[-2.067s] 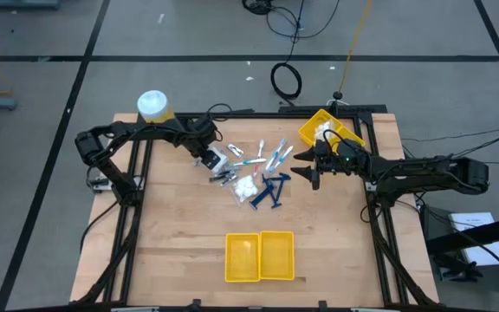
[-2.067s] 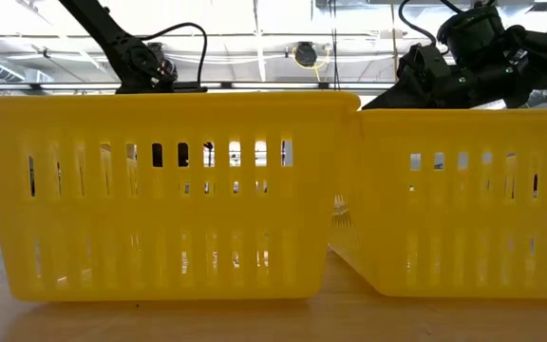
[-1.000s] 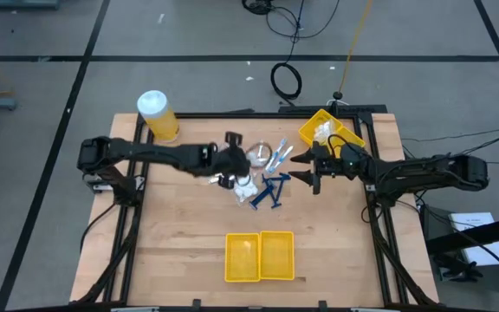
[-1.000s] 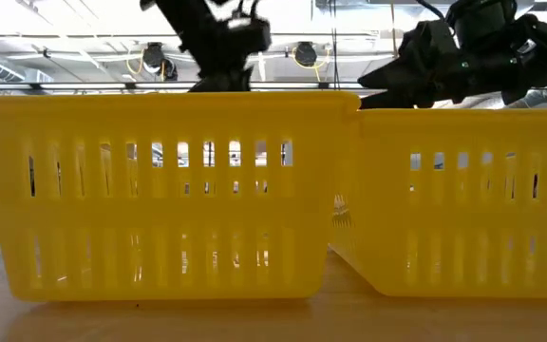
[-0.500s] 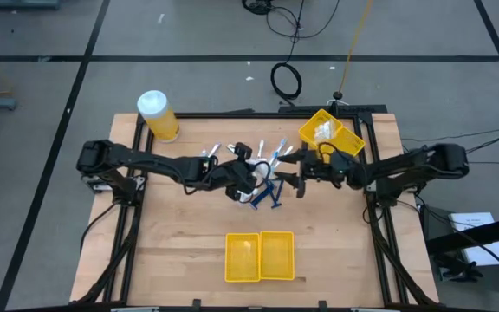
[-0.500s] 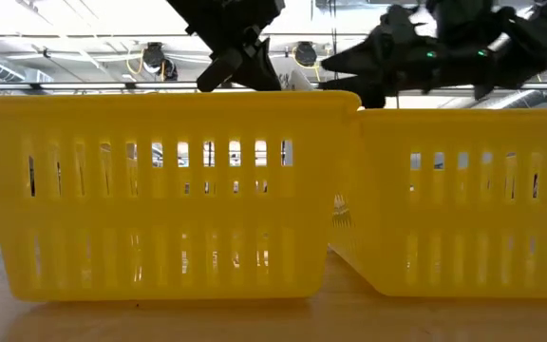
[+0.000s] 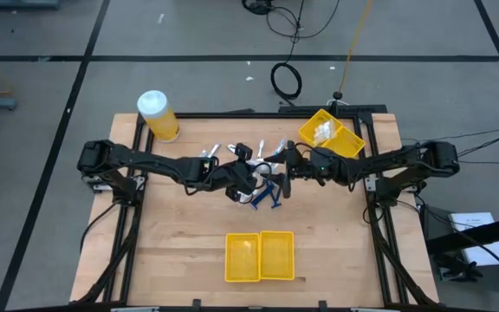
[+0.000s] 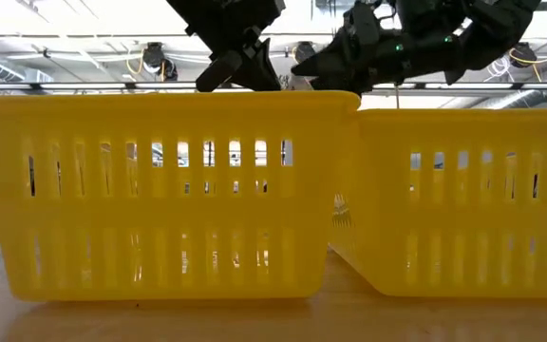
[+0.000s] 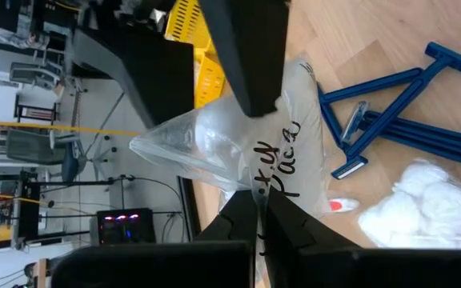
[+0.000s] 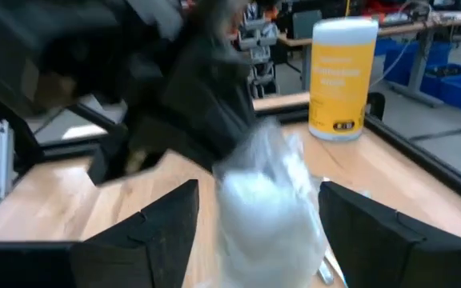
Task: Pick & Place Travel size toiletries
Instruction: Put the top white cotton pack into the top left yellow bin
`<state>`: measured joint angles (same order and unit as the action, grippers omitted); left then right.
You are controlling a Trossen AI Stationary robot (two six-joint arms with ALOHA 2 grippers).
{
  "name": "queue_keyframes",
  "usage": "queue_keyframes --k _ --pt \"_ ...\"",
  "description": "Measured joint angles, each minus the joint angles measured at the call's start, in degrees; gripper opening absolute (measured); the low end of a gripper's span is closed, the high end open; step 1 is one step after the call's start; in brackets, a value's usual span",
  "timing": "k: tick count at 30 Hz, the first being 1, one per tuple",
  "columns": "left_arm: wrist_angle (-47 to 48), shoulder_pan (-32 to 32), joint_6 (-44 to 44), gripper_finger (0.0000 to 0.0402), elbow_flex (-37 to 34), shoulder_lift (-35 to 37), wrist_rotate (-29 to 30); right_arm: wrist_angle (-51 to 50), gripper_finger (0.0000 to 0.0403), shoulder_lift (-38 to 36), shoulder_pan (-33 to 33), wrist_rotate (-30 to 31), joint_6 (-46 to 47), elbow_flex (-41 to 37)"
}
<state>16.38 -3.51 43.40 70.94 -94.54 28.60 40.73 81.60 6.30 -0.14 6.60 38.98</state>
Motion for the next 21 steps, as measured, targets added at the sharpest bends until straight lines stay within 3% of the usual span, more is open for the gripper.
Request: queue_keyframes --k 6,15,21 --pt "-0.3 0.0 -0.2 0.0002 0.0 0.0 0.0 -0.5 0.0176 0.3 0.0 0.1 0.1 0.0" --pt "-0.3 0.0 -3.3 0.0007 0.0 0.0 -0.1 -0.8 0.0023 0.4 0.1 0.1 -1.1 0.0" --pt "-3.7 -0.4 -11.8 0.0021 -0.1 0.0 0.5 -1.2 0.0018 0.3 0.1 0.3 -1.2 0.0"
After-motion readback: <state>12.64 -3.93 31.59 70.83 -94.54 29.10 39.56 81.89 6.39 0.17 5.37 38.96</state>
